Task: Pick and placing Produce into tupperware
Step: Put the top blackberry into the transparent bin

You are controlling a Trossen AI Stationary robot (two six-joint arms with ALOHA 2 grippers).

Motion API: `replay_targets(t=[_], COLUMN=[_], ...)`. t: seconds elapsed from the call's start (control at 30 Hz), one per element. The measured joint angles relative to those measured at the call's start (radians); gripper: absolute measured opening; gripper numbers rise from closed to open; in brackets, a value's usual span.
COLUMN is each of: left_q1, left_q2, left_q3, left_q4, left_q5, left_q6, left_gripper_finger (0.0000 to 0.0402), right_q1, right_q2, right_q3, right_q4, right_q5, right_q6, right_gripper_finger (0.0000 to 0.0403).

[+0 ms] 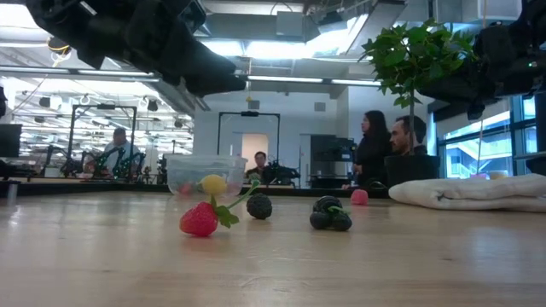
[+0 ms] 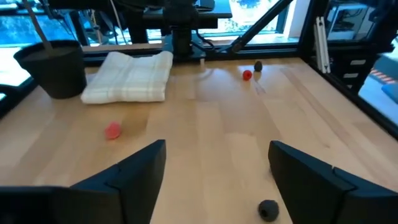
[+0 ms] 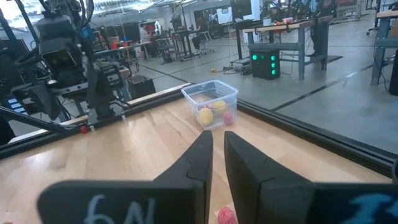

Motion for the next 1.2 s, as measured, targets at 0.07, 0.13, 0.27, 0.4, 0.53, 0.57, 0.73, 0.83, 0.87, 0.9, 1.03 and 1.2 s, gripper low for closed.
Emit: replay_targets(t=[0.07,0.13,0.27,0.4,0.53,0.57,0.73,0.83,0.87,0.9,1.03,1.2], left_q1=[0.0,0.0,-0.001,-0.022,-0.05,-0.059,-0.093,-0.105,-0.108,-0.111,-0.117,-0.111], left_q2=[0.0,0.0,0.0,0.035,0.143,0.174,0.313,0.384,0.405,0.427,0.509,0.569], left_q3=[0.0,0.0,0.018,0.112,0.244,0.268,0.34,0.34,0.34,0.34,0.34,0.34], left_q4=[-0.001,-0.001,-0.011,-0.133,-0.288,-0.308,-0.344,-0.305,-0.285,-0.259,-0.166,-0.135], left_q5=[0.001,0.0,0.063,0.104,0.096,0.096,0.157,0.215,0.219,0.22,0.236,0.261], left_q6=[-0.009,0.005,0.091,0.176,0.239,0.254,0.31,0.276,0.259,0.245,0.231,0.22], left_gripper_finger=[0.0284,0.0285,0.0279,0.0277,0.0277,0.0277,0.0276,0.0276,0.0276,0.0276,0.0276,0.0276], right_q1=[0.0,0.0,0.0,0.0,0.0,0.0,0.0,0.0,0.0,0.0,0.0,0.0], right_q2=[0.0,0.0,0.0,0.0,0.0,0.0,0.0,0.0,0.0,0.0,0.0,0.0], right_q3=[0.0,0.0,0.0,0.0,0.0,0.0,0.0,0.0,0.0,0.0,0.0,0.0], right_q4=[0.0,0.0,0.0,0.0,0.002,0.0,-0.005,-0.005,-0.005,-0.005,-0.008,-0.009], right_q5=[0.0,0.0,0.0,0.0,0.0,0.0,0.0,0.0,0.0,0.0,0.0,0.0], right_q6=[0.001,0.003,0.001,0.003,0.029,0.034,0.078,0.082,0.082,0.083,0.083,0.083], right_gripper_finger=[0.0045,0.0045,0.0045,0.0045,0.0045,0.0045,0.0045,0.0045,0.0045,0.0045,0.0045,0.0045])
